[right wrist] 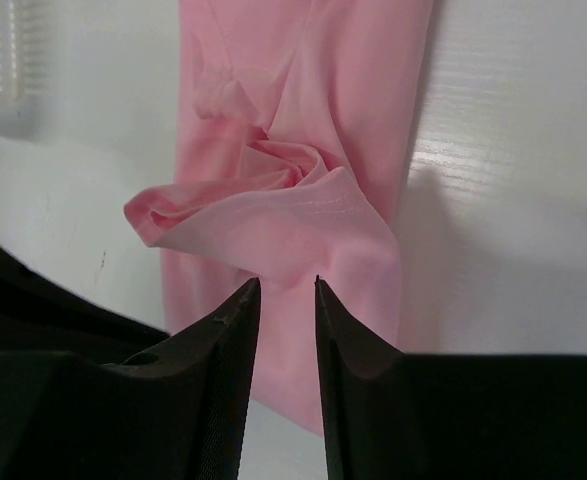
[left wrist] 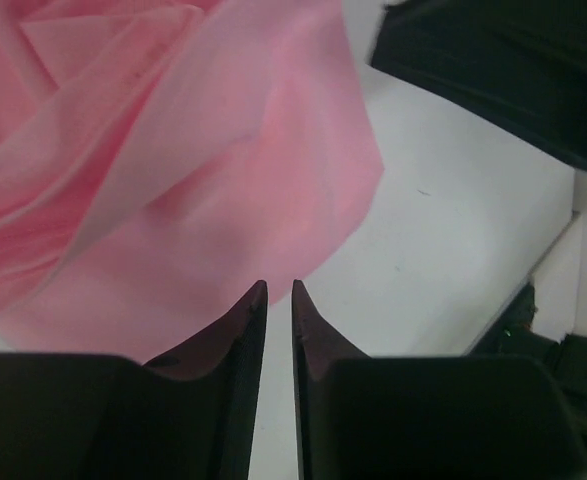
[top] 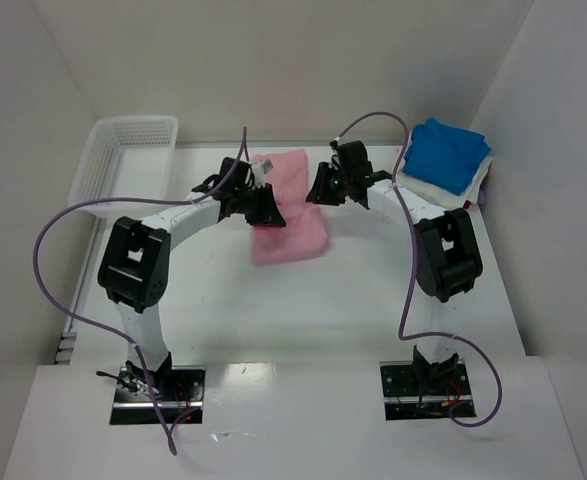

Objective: Fold and stack the t-shirts
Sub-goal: Fold the folded rectangular tshirt in 1/3 of the way

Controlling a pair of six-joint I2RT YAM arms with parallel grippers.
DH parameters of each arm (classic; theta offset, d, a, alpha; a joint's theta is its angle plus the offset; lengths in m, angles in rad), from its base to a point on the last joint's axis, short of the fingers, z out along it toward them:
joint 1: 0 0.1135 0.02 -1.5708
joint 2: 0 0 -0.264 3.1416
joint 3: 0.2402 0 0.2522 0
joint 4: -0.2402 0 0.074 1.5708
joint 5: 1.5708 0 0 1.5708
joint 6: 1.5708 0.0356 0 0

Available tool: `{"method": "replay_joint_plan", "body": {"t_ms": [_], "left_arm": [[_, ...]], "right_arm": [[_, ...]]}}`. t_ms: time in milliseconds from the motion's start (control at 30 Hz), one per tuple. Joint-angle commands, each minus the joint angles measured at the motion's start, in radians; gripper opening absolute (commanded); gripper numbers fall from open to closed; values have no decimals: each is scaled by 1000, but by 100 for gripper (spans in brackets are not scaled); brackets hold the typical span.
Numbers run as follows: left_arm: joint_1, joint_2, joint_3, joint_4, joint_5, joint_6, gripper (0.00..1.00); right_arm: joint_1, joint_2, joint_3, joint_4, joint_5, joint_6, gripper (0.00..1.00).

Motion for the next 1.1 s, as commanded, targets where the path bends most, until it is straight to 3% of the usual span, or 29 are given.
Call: {"method": "replay_joint_plan", "body": {"t_ms": [0, 333, 600, 733, 767, 933, 1067], "left_arm": [[7, 56, 40, 70, -89, -13, 23], [13, 224, 250, -22, -292, 19, 22], [37, 295, 397, -89, -391, 82, 27], [37, 309, 422, -118, -462, 98, 35], [37, 297, 422, -118, -478, 98, 41], [37, 141, 330, -109, -534, 107, 61], [48, -5, 233, -103, -499, 113, 75]], "right_arm": [[-7, -75, -8, 46, -11, 3, 35], [-7, -75, 1, 36, 8, -18, 37], [-7, -60, 1, 36, -3, -25, 37], [-13, -57, 10, 26, 3, -45, 40], [-16, -57, 10, 26, 6, -48, 41], [-45, -88, -20, 17, 17, -63, 42], [-50, -104, -65, 17, 8, -86, 42]]}}
